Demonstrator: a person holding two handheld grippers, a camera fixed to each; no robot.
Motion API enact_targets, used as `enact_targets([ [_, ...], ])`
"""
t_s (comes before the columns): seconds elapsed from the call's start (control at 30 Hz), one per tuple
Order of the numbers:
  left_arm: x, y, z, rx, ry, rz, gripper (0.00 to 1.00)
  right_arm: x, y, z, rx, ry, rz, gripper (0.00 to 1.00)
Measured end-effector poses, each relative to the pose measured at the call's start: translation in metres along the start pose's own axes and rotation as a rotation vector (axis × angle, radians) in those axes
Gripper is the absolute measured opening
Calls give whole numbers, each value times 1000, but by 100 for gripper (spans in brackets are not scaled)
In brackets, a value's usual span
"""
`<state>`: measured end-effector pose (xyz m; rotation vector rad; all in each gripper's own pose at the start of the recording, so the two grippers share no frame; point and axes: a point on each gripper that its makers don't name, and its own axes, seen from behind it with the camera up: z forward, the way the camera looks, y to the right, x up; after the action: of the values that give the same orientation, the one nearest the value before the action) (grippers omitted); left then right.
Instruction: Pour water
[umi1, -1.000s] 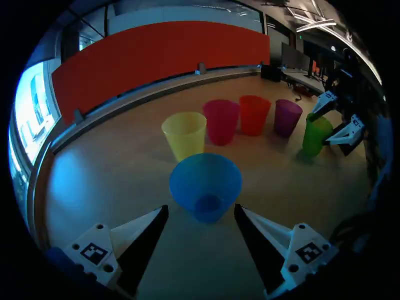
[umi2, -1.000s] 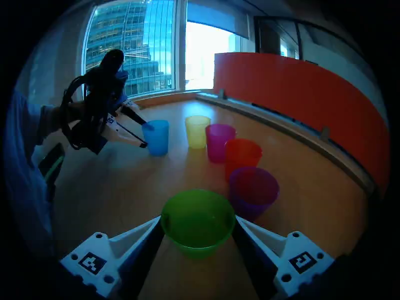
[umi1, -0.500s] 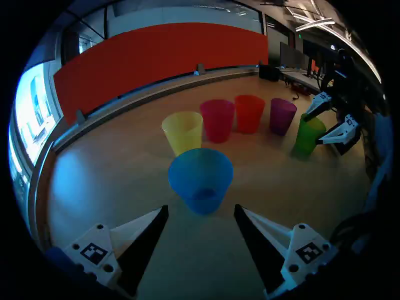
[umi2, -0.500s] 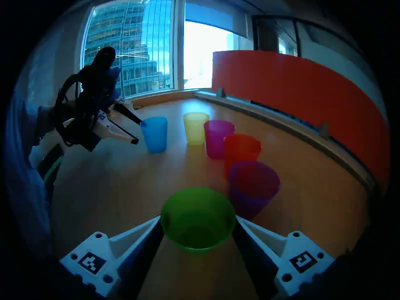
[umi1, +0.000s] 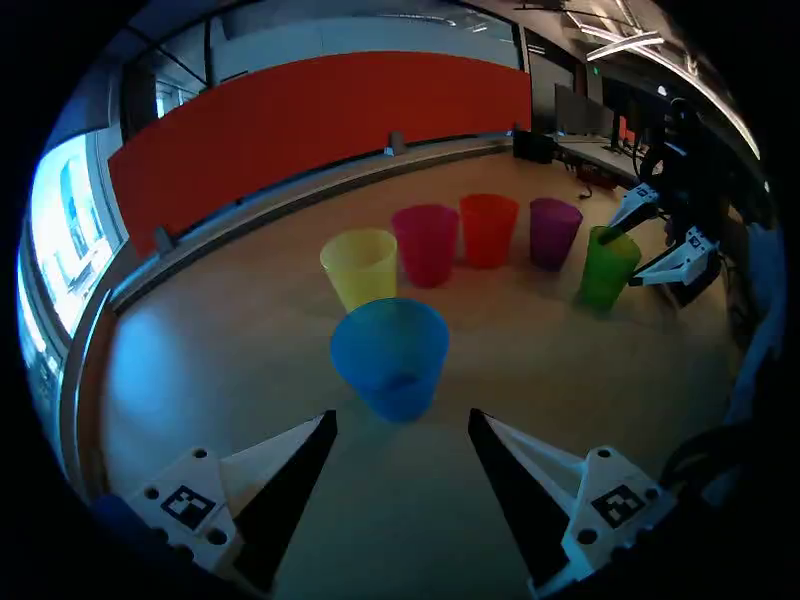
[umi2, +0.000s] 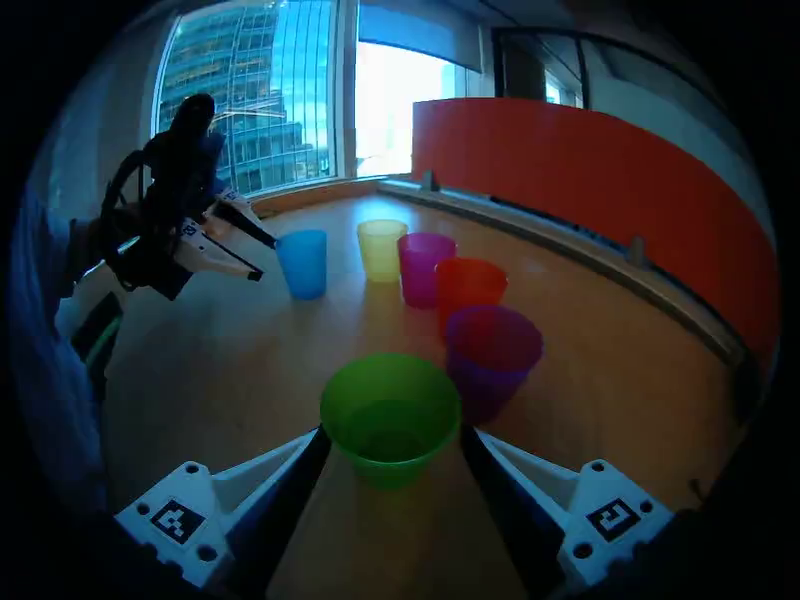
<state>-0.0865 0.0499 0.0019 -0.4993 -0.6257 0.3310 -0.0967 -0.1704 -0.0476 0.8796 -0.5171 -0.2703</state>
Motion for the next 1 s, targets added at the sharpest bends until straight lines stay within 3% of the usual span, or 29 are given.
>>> enact_targets([
  [0.57,-1,-4,-32,80,86,-26,98,-19,18,-49,-117,11,38,100],
  [1.0,36,-26,-67,221,309,-96,98,21,47,-81,-294,165,89,100],
])
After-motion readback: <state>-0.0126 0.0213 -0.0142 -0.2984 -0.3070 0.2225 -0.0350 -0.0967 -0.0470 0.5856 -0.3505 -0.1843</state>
